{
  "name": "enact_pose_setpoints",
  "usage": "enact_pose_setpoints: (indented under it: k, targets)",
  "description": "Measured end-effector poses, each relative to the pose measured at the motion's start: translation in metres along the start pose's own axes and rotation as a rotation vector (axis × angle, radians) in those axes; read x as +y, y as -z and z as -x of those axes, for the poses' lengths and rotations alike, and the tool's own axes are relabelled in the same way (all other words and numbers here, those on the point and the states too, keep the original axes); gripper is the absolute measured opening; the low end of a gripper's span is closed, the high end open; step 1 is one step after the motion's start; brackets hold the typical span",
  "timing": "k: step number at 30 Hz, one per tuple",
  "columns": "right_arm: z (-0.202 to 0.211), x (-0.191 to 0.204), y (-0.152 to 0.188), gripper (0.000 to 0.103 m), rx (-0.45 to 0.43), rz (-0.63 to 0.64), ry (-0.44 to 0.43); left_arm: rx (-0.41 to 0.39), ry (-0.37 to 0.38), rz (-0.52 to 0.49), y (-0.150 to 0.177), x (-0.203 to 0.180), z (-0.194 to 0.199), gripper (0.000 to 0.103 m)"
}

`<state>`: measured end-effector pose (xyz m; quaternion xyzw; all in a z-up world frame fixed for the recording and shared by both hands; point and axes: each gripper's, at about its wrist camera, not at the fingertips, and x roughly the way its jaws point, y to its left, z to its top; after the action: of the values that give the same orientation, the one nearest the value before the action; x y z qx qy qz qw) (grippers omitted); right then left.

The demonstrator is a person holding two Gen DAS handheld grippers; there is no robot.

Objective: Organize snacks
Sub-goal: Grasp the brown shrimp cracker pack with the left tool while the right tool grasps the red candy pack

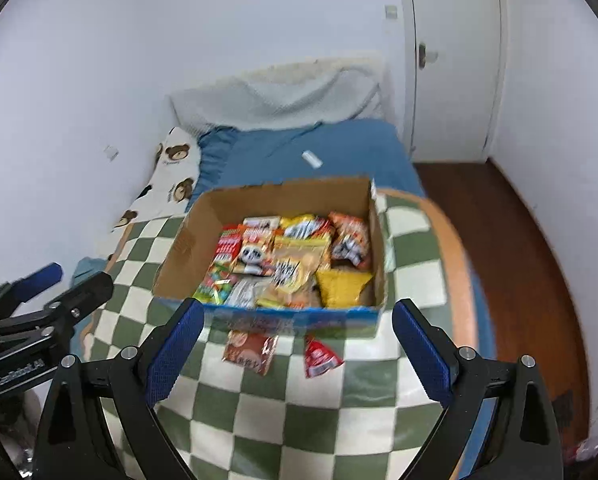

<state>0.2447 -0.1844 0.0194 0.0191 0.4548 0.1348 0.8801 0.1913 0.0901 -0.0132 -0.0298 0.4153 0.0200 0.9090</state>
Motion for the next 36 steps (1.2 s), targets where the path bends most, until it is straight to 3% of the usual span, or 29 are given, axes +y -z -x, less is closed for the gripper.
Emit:
enact_pose_setpoints:
  k: [2,3,5,8,15,17,19,20,25,27,28,29,30,36]
  targets:
    - [-0.019,-0.009,0.009,0.094,0.040,-0.016,-0.001,0.055,-0.025,-0.001,0.009,0.002,-0.021,0.095]
    - [-0.030,-0.012,0.014,0.081,0.062,-0.018,-0.005,0.075,-0.029,-0.003,0.014,0.002,-0.030,0.095]
    - [-0.061,-0.023,0.027,0.067,0.137,-0.042,-0.013,0.139,-0.047,-0.011,0.027,0.003,-0.055,0.095]
    - [-0.104,-0.036,0.045,0.067,0.216,-0.076,-0.025,0.251,-0.048,-0.036,0.047,0.001,-0.098,0.095]
    - [-0.197,-0.038,0.064,0.067,0.350,-0.059,-0.027,0.536,0.036,-0.025,0.090,-0.007,-0.195,0.095]
    - [-0.217,-0.037,0.068,0.067,0.383,-0.048,-0.015,0.556,0.027,-0.024,0.095,-0.012,-0.213,0.095]
    - [-0.231,-0.038,0.072,0.047,0.404,-0.043,-0.002,0.563,0.007,-0.035,0.097,-0.020,-0.228,0.095]
    - [-0.234,-0.040,0.074,0.044,0.413,-0.042,0.009,0.568,0.009,-0.032,0.097,-0.022,-0.232,0.095]
    - [-0.227,-0.053,0.082,0.043,0.414,-0.062,0.016,0.605,0.054,0.012,0.105,-0.037,-0.260,0.095]
    - [-0.225,-0.058,0.085,0.043,0.423,-0.070,0.021,0.571,0.052,0.014,0.105,-0.039,-0.263,0.095]
    - [-0.224,-0.058,0.086,0.042,0.427,-0.067,0.021,0.549,0.063,0.015,0.105,-0.039,-0.262,0.092]
    - [-0.223,-0.059,0.088,0.042,0.430,-0.067,0.021,0.543,0.068,0.015,0.105,-0.039,-0.262,0.076]
    - [-0.221,-0.059,0.090,0.042,0.432,-0.069,0.021,0.544,0.064,0.006,0.105,-0.040,-0.261,0.072]
    - [-0.211,-0.053,0.101,0.042,0.460,-0.072,-0.009,0.565,0.086,-0.071,0.125,-0.042,-0.239,0.062]
